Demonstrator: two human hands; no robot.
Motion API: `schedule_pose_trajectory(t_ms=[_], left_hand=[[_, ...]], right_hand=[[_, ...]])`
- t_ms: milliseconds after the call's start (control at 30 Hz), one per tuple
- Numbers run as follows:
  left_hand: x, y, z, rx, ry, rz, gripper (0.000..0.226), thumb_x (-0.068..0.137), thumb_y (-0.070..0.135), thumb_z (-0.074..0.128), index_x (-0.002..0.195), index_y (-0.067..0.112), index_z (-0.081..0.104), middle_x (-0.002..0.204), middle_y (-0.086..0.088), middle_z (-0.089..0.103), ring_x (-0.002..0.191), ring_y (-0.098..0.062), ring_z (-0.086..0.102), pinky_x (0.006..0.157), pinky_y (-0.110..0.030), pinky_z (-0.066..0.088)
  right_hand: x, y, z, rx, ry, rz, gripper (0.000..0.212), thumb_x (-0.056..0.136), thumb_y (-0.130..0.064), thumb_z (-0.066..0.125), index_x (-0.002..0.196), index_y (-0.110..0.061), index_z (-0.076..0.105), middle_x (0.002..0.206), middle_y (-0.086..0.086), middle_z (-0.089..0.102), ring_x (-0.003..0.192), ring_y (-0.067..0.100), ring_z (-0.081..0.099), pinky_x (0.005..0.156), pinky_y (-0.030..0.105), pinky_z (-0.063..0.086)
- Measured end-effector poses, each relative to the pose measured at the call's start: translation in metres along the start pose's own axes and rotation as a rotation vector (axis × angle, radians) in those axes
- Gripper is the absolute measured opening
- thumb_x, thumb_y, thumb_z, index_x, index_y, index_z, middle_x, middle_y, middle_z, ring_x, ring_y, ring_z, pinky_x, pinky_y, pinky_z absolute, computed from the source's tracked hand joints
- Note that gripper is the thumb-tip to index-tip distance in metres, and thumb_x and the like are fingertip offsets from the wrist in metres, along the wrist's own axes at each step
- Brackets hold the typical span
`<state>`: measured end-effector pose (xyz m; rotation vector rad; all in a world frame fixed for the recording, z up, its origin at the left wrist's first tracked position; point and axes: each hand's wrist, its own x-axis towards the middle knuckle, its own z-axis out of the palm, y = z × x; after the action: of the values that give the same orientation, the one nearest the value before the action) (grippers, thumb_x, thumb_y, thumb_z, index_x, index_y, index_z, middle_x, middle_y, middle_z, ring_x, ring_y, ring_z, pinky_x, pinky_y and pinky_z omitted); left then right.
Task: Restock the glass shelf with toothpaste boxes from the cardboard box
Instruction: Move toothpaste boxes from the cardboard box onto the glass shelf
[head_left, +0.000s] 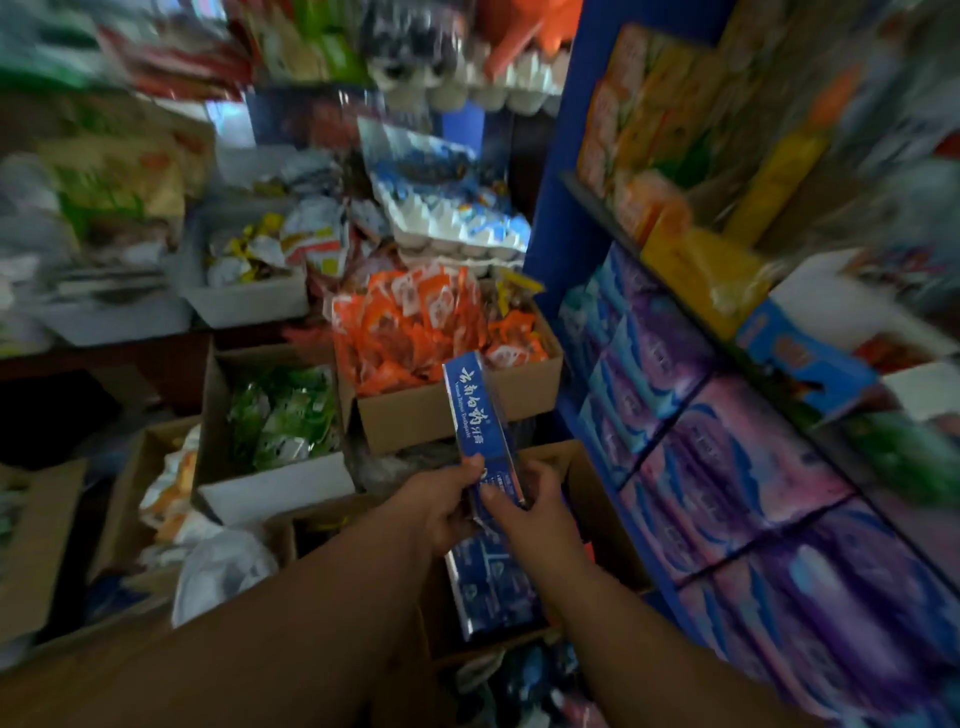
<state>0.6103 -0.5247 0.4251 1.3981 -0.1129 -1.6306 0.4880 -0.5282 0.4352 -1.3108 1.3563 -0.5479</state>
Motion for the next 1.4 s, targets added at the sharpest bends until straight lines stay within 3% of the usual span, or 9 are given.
schedule_pose_trajectory(t_ms=[133,300,433,567,733,833,967,1100,1400], left_hand=[[-0.040,0.046,0.041,-0.016,-0.103,0.165,0.022,0.098,0.024,0.049,0.096,0.008,0.063,0.065,-0.004,0.073,0.055,-0.015,0.070,0.045,-0.026,0.054],[-0.090,0.109,0.102,-0.076,-0.290,0.370,0.023,0.099,0.009,0.041,0.095,0.002,0.062,0.065,-0.010,0.073,0.051,-0.018,0.070,0.044,-0.028,0.056],[-0.121,0.158,0.148,-0.053,-0.327,0.600,0.021,0.096,-0.002,0.044,0.098,0.005,0.063,0.085,-0.009,0.072,0.069,-0.017,0.070,0.059,-0.023,0.059],[-0.154,0.206,0.191,-0.089,-0.455,0.833,0.035,0.095,-0.004,0.044,0.124,0.011,0.056,0.114,-0.013,0.068,0.099,-0.026,0.067,0.079,-0.032,0.058],[-0.180,0.269,0.242,0.141,-0.440,1.076,0.047,0.081,0.015,0.058,0.124,0.034,0.056,0.115,-0.001,0.069,0.107,-0.025,0.064,0.098,-0.047,0.048],[-0.184,0.298,0.270,0.483,-0.265,1.197,0.056,0.078,0.030,0.059,0.133,0.036,0.049,0.130,0.003,0.058,0.115,-0.023,0.057,0.104,-0.045,0.043],[-0.187,0.317,0.310,0.948,-0.184,1.269,0.057,0.099,0.025,0.043,0.152,0.020,0.022,0.161,0.003,0.009,0.147,-0.022,0.015,0.118,-0.034,0.020],[-0.163,0.330,0.341,1.184,-0.190,1.167,0.051,0.103,0.035,0.029,0.151,0.020,0.021,0.161,0.006,0.002,0.148,-0.023,-0.008,0.119,-0.051,0.010],[-0.146,0.360,0.373,1.646,-0.015,1.220,0.051,0.102,0.014,0.025,0.151,0.028,0.018,0.161,0.006,0.002,0.147,-0.033,-0.012,0.108,-0.070,0.005]], right_hand=[[-0.007,-0.060,-0.032,0.013,0.078,-0.134,0.043,0.087,-0.028,0.067,0.122,-0.032,0.044,0.109,-0.006,0.062,0.098,0.015,0.063,0.088,0.038,0.054],[-0.013,-0.149,-0.083,-0.102,0.260,-0.372,0.046,0.074,-0.038,0.062,0.119,-0.034,0.057,0.104,-0.003,0.070,0.094,0.017,0.067,0.084,0.044,0.055],[-0.021,-0.224,-0.124,-0.164,0.353,-0.515,0.042,0.082,-0.034,0.060,0.124,-0.032,0.058,0.115,0.001,0.065,0.098,0.018,0.064,0.088,0.039,0.054],[-0.040,-0.295,-0.161,-0.303,0.494,-0.677,0.040,0.093,-0.025,0.056,0.132,-0.033,0.053,0.123,0.000,0.049,0.103,0.009,0.054,0.094,0.024,0.044],[-0.056,-0.372,-0.206,-0.418,0.681,-0.758,0.039,0.094,-0.027,0.055,0.132,-0.036,0.051,0.125,0.005,0.049,0.102,0.021,0.057,0.090,0.033,0.047],[-0.057,-0.402,-0.234,-0.505,0.764,-0.739,0.039,0.095,-0.027,0.053,0.134,-0.035,0.050,0.129,0.006,0.043,0.106,0.025,0.057,0.096,0.039,0.047],[-0.043,-0.422,-0.276,-0.622,0.836,-0.643,0.040,0.096,-0.027,0.052,0.135,-0.033,0.049,0.134,0.008,0.044,0.107,0.026,0.056,0.096,0.040,0.047],[-0.024,-0.424,-0.302,-0.694,0.873,-0.486,0.046,0.093,-0.027,0.058,0.135,-0.019,0.042,0.131,0.011,0.052,0.113,0.030,0.056,0.097,0.043,0.047],[0.014,-0.431,-0.318,-0.961,1.081,-0.238,0.037,0.090,-0.046,0.056,0.113,-0.019,0.045,0.115,0.009,0.060,0.111,0.027,0.053,0.093,0.041,0.041]])
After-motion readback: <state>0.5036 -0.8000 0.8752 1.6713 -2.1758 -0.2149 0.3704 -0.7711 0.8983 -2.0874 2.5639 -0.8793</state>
